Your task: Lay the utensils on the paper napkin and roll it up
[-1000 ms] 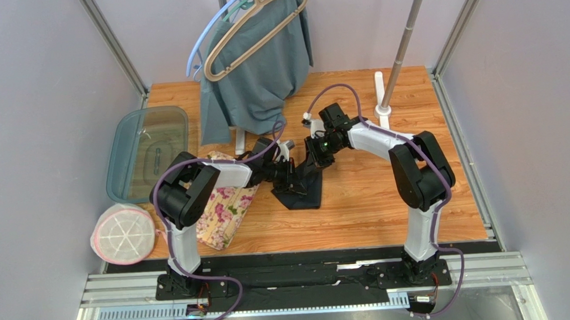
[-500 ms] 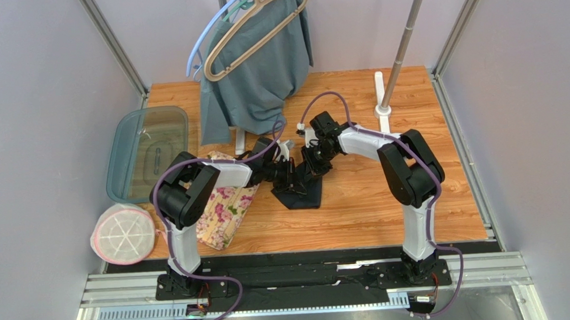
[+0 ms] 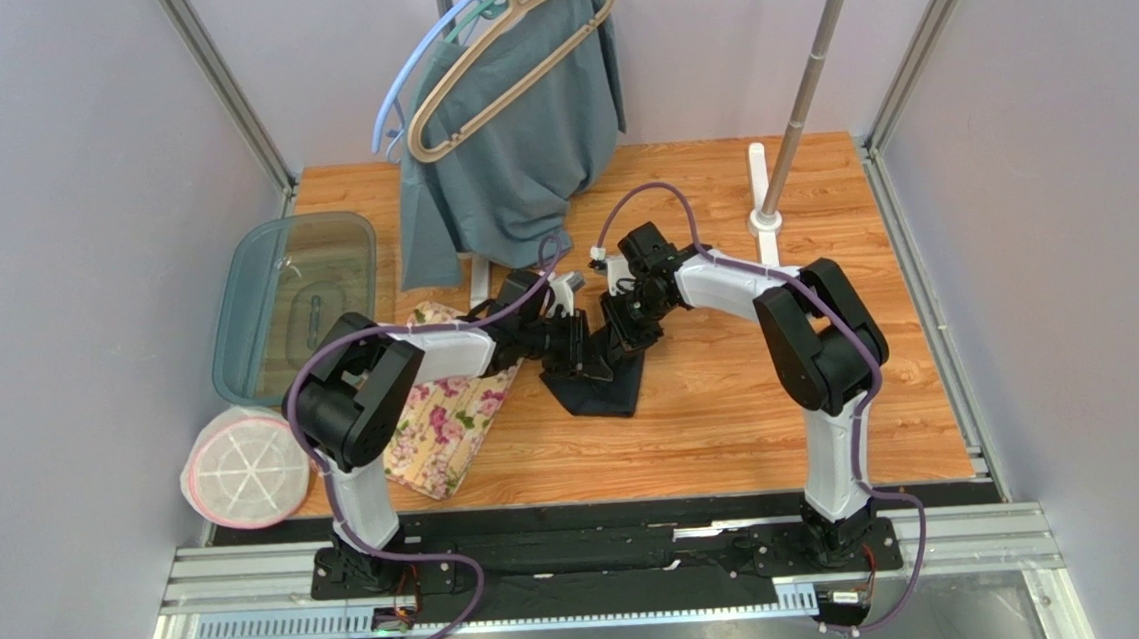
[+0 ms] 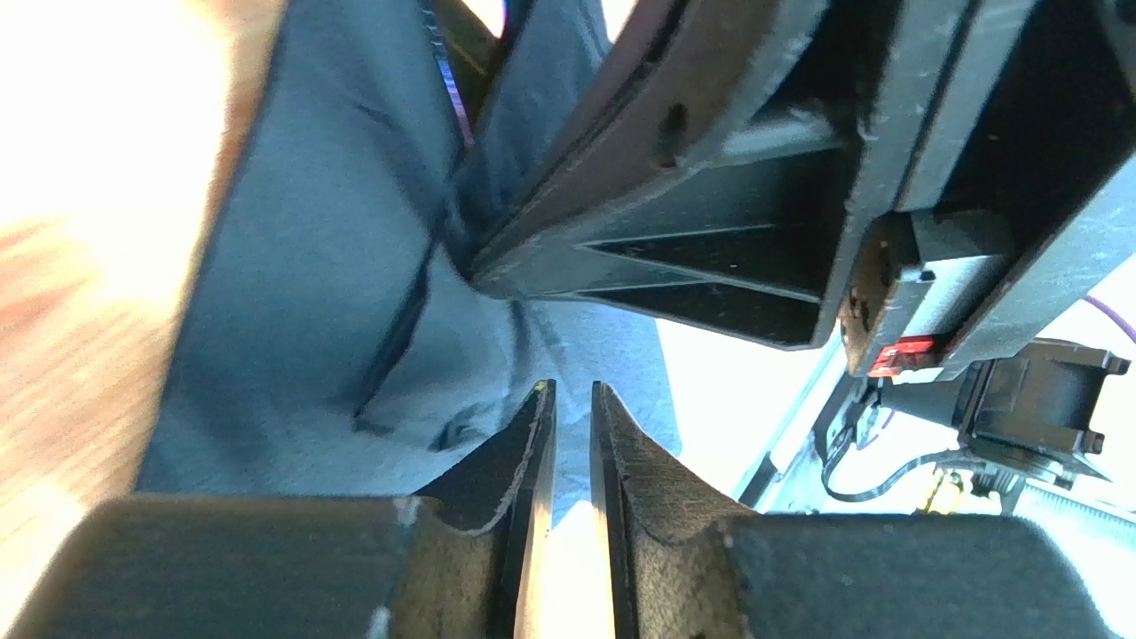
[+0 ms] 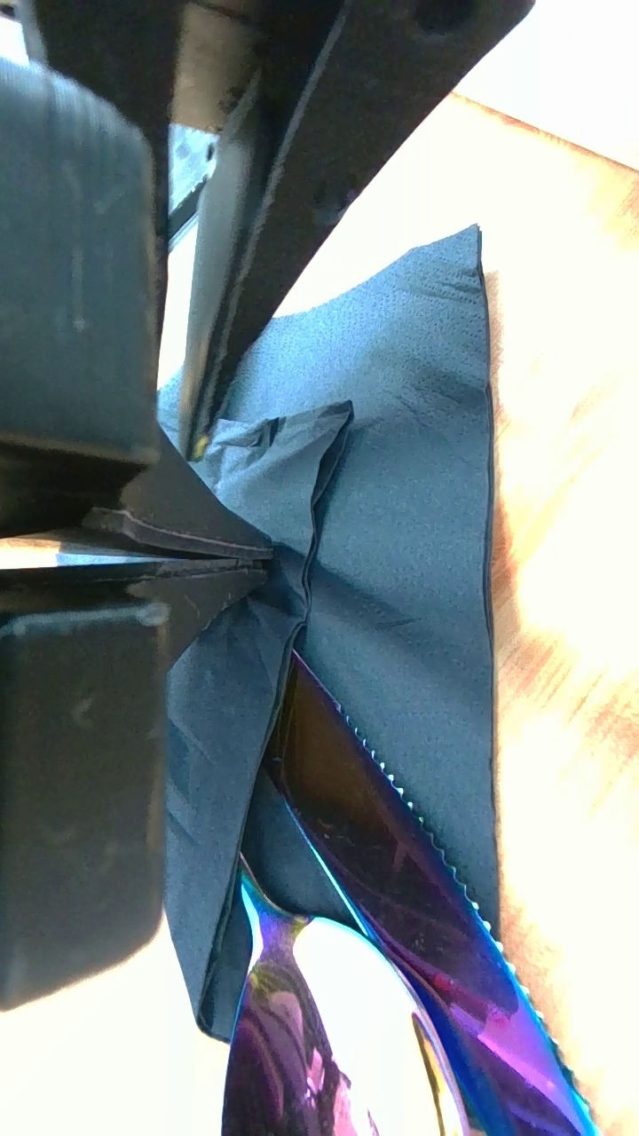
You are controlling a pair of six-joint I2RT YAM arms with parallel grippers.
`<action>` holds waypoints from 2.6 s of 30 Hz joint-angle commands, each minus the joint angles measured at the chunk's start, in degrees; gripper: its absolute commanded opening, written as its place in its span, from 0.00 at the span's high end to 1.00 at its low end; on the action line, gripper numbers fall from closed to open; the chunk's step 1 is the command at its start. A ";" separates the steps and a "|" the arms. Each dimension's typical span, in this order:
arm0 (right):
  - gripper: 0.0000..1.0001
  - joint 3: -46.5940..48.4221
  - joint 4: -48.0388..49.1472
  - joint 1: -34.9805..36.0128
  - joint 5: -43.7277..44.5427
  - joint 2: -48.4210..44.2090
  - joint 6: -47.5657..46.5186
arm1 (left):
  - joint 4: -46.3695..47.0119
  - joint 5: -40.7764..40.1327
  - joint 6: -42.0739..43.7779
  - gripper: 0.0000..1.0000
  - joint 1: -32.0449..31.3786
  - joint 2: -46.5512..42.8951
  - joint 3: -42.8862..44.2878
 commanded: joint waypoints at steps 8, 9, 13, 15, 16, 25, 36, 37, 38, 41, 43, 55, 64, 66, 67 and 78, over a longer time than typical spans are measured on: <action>0.96 -0.96 1.82 -0.21 0.89 3.30 -2.39 | 3.19 -2.75 -2.21 0.89 -0.90 4.85 0.43; 0.95 -0.78 1.82 -0.21 0.10 3.04 -2.30 | 3.10 -3.02 -2.21 0.90 -0.81 5.29 0.34; 0.90 1.41 0.77 -0.47 -2.02 0.75 -1.51 | 2.23 -3.81 -2.65 0.95 -0.29 8.19 -0.36; 0.86 3.61 -0.73 -0.99 -3.59 -1.52 -0.55 | 2.14 -4.07 -3.00 0.96 -0.02 8.81 -0.63; 0.86 4.23 -1.08 -1.61 -3.86 -2.58 0.50 | 2.22 -4.25 -3.01 0.96 -0.02 8.99 -0.80; 0.86 0.63 -1.26 -2.58 -2.28 -8.22 3.50 | 2.49 -3.64 -3.36 0.98 -0.02 8.72 -0.01; 0.91 -1.31 4.36 -2.40 -1.84 -2.16 3.50 | 2.40 -3.55 -3.09 0.98 -0.02 8.20 0.08; 0.91 -1.57 5.24 -2.40 -1.84 -1.37 3.50 | 2.05 -3.63 -3.01 0.98 0.06 8.28 0.25; 0.91 -1.66 5.51 -2.49 -1.50 -0.14 3.50 | 1.96 -3.72 -2.92 0.98 -0.02 8.28 0.34; 0.92 -2.27 5.95 -2.23 -0.71 1.45 2.97 | 1.17 -3.81 -2.65 0.96 0.06 8.11 0.69; 0.93 -3.15 6.30 -2.23 -0.53 2.33 2.36 | 1.17 -3.11 -2.04 0.87 -0.02 7.15 0.95; 0.97 -9.21 7.00 -2.31 -0.88 1.98 -1.60 | -18.86 -6.88 6.56 0.42 4.63 -13.77 0.17; 0.97 -11.50 6.83 -2.31 -0.35 0.75 -1.51 | -22.47 -11.80 11.41 0.33 6.39 -12.99 -2.83; 0.97 -11.85 6.74 -2.31 -0.52 0.57 -1.42 | -22.47 -12.68 12.02 0.32 6.39 -11.23 -1.86; 0.97 -11.94 6.65 -2.40 -0.53 0.57 -1.51 | -22.65 -12.86 12.11 0.32 6.39 -10.53 -1.42; 0.98 -11.41 6.48 -2.40 -0.44 1.63 -0.72 | -16.86 -7.86 8.78 0.44 6.04 -2.35 0.78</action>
